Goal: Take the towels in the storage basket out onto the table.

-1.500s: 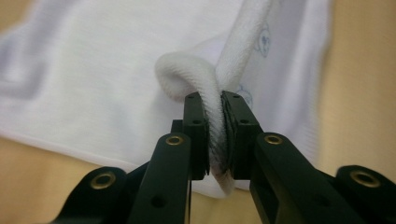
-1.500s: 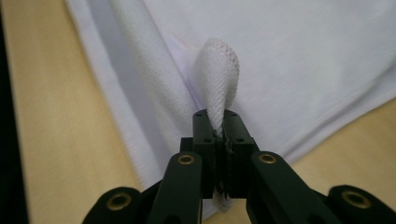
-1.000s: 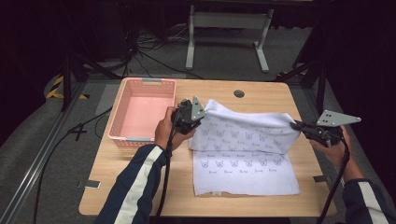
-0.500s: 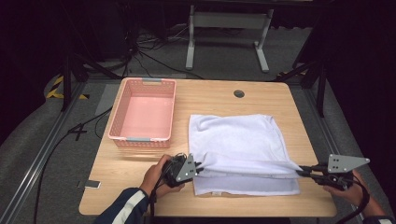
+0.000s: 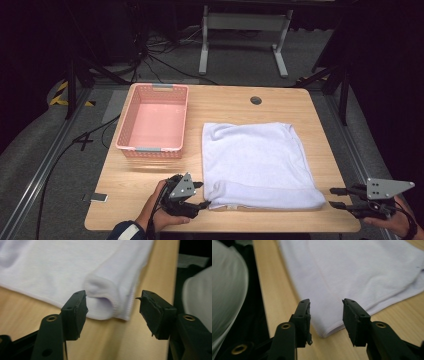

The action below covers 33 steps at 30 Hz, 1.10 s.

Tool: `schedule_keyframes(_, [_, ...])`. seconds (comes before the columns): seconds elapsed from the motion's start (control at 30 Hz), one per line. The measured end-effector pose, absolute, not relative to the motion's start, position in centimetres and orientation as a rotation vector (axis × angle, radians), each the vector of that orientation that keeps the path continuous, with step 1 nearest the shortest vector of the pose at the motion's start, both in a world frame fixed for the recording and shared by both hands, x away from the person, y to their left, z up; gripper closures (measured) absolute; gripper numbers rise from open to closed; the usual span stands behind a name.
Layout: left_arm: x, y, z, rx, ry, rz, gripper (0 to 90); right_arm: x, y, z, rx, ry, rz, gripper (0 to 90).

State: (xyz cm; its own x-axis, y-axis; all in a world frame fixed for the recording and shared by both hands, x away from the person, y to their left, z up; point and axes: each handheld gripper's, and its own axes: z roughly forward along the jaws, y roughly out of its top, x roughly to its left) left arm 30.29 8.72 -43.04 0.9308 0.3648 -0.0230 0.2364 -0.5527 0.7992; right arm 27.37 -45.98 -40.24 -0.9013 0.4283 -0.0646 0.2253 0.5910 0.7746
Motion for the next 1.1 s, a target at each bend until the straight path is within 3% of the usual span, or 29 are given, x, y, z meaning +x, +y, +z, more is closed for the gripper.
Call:
schedule_keyframes(0.33, [35.4,4.2,-44.7,2.275,0.481,0.093,33.0,32.1,-39.9,-42.5,0.719,2.703,1.058,51.6])
schedule_keyframes(0.37, [35.4,3.9,-44.9,2.280,0.464,0.065,35.1,32.1,-39.6,-42.8,0.708,2.738,1.030,52.2])
schedule_keyframes(0.43, [35.1,3.8,-45.1,2.313,0.427,0.055,48.1,31.8,-39.3,-43.6,0.684,2.787,0.955,58.8])
schedule_keyframes(0.57, [34.5,3.9,-45.3,2.354,0.373,0.023,71.2,31.2,-39.6,-44.1,0.669,2.794,0.968,84.1])
schedule_keyframes(0.67, [34.4,3.9,-45.0,2.355,0.360,0.064,84.8,30.6,-39.5,-43.7,0.617,2.780,0.971,87.0])
schedule_keyframes(0.93, [34.6,4.4,-43.5,2.316,0.388,0.176,87.4,31.3,-39.9,-41.3,0.636,2.624,1.049,87.6])
schedule_keyframes(1.1, [38.6,3.1,-40.7,2.321,0.442,0.319,87.5,34.4,-39.3,-39.4,0.655,2.537,0.986,87.6])
